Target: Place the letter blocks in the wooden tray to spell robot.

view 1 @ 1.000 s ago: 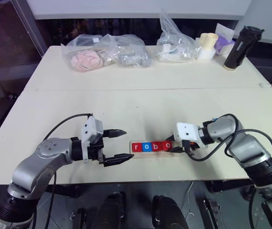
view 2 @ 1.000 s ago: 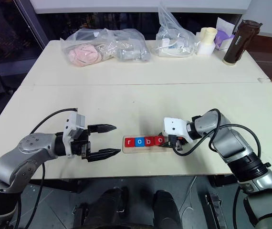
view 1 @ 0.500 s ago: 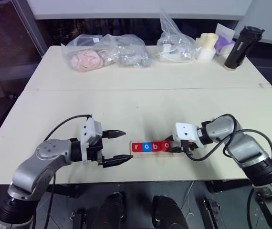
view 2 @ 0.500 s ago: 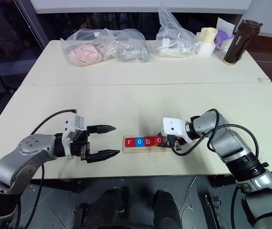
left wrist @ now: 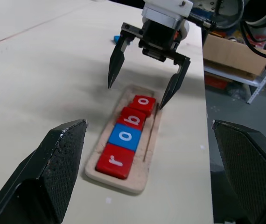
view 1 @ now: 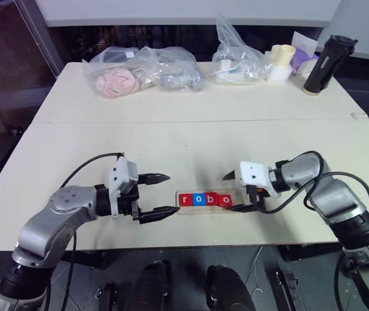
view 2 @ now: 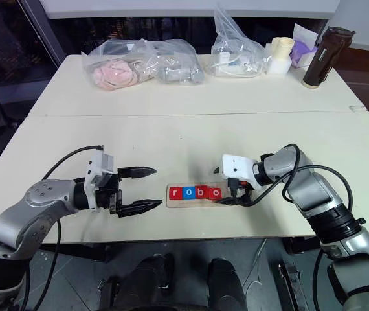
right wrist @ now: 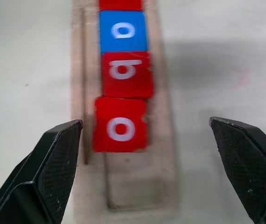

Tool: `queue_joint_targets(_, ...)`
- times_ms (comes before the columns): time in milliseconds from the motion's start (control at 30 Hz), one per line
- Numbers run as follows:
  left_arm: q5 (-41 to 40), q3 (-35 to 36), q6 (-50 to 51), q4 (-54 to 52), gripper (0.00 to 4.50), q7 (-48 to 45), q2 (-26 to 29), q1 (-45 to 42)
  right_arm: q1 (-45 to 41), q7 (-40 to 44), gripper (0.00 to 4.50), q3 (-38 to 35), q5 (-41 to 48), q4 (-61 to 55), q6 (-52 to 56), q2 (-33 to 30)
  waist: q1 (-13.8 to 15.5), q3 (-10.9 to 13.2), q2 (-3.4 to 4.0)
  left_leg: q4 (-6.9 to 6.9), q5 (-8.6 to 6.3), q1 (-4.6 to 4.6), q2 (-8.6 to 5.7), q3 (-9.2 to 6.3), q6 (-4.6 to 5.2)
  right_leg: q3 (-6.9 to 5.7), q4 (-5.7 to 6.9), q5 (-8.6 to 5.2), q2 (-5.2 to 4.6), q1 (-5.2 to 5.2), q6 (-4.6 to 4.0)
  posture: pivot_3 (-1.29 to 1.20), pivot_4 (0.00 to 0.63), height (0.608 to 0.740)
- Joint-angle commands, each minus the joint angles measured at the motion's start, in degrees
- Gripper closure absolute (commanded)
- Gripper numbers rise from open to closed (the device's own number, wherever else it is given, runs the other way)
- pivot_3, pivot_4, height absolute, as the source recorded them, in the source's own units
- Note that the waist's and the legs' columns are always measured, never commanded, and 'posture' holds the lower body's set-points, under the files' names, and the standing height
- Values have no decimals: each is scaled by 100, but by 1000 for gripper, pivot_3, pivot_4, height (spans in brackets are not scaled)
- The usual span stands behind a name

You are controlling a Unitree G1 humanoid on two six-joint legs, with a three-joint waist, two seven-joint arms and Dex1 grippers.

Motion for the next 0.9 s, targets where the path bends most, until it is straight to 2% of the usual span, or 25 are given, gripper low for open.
queue_joint_targets(33,-109,2,114,-240,0,95,-13,-148,-46,-20,36,-144,38,-111,-41,-83,0,0,0,0,0,0,0,0,0,0,0,0,0,0,0,0,150,725)
queue_joint_targets(467,-296,29,478,-446,0,291,-5,-376,-78,-169,36,-121,-43,43,-162,8,-1,0,0,7,1,0,0,0,2,0,4,1,2,1,2,0,150,725)
queue_joint_targets(900,-142,11,120,-300,0,105,8,-56,4,-339,36,-79,-57,-16,-156,104,1,0,0,7,2,0,0,0,3,0,6,1,3,0,2,0,150,725)
